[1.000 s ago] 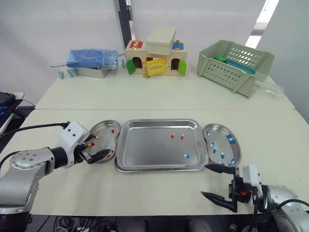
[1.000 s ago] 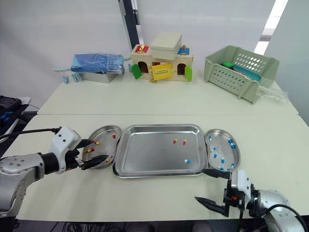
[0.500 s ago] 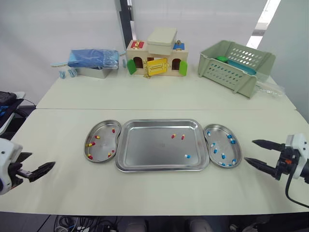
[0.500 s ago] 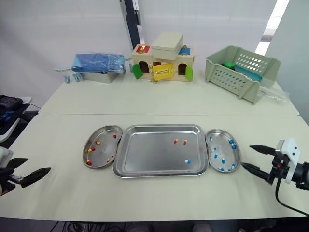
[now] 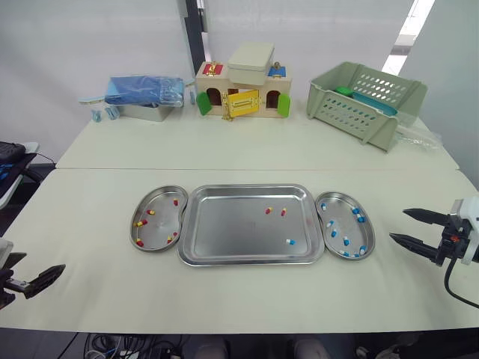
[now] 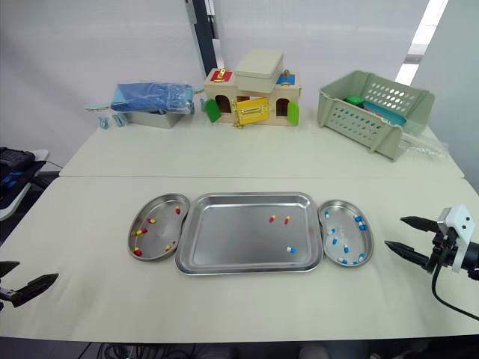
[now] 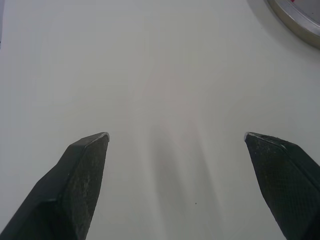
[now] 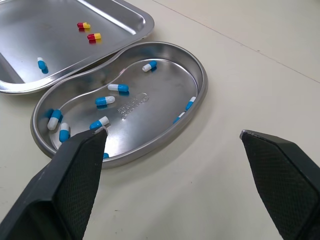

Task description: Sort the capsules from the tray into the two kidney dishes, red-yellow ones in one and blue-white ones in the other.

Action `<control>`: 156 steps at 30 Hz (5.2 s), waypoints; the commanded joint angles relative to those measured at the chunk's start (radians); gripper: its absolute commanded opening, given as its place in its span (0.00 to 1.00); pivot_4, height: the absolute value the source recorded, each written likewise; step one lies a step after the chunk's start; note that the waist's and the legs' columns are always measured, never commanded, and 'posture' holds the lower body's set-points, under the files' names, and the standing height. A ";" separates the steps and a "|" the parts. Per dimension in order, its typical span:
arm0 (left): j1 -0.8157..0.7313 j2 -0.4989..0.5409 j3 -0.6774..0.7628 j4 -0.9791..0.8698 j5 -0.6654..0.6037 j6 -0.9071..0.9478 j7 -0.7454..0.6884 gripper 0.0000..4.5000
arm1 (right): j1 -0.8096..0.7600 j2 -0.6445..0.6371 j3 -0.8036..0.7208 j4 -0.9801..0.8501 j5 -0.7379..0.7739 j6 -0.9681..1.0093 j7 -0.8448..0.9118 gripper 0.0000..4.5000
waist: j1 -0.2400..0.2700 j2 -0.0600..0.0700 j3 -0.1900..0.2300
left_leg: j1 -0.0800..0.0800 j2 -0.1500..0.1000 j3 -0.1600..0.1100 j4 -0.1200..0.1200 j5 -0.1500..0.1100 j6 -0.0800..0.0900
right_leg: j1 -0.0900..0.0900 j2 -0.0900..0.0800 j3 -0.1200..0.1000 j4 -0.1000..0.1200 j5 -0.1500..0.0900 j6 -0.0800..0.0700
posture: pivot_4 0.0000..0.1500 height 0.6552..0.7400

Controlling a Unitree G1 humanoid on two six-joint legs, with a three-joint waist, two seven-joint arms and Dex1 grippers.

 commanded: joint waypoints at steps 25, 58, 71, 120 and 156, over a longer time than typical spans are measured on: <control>-0.661 -0.198 -0.721 -0.279 -0.101 0.064 0.072 1.00 | 0.534 0.347 0.153 -0.795 0.011 -0.003 -0.232 1.00 | 0.009 -0.001 -0.001 | -0.001 -0.001 -0.001 0.001 0.000 -0.001 | 0.002 0.000 -0.001 0.000 0.000 0.001 | 1.00 1.00; -0.831 -0.667 -1.100 -0.058 0.227 0.107 0.475 1.00 | 0.620 0.418 0.231 -0.849 -0.025 -0.051 -0.423 1.00 | 0.005 -0.001 -0.001 | 0.000 -0.001 -0.002 0.001 0.000 0.000 | 0.001 0.001 0.000 0.000 0.000 0.001 | 1.00 1.00; -0.875 -0.702 -1.117 -0.002 0.258 0.186 0.477 1.00 | 0.635 0.425 0.247 -0.851 -0.036 -0.065 -0.434 1.00 | 0.006 -0.001 -0.001 | -0.001 -0.001 -0.002 0.001 0.000 -0.001 | 0.001 0.001 0.000 0.000 0.000 0.001 | 1.00 1.00; -0.876 -0.726 -1.104 0.031 0.266 0.174 0.476 0.01 | 0.631 0.412 0.279 -0.884 -0.034 -0.039 -0.473 1.00 | 0.005 -0.001 -0.001 | 0.000 -0.001 -0.002 0.001 0.000 -0.001 | 0.001 0.001 0.000 0.000 0.000 0.001 | 1.00 1.00; -0.543 -0.510 -0.425 -0.569 0.090 0.560 0.712 0.01 | 0.387 0.320 0.318 -0.637 -0.005 -0.108 -0.190 1.00 | 0.005 -0.002 -0.002 | 0.000 -0.001 -0.003 0.001 0.000 -0.001 | 0.001 0.000 -0.001 0.000 0.000 0.000 | 1.00 1.00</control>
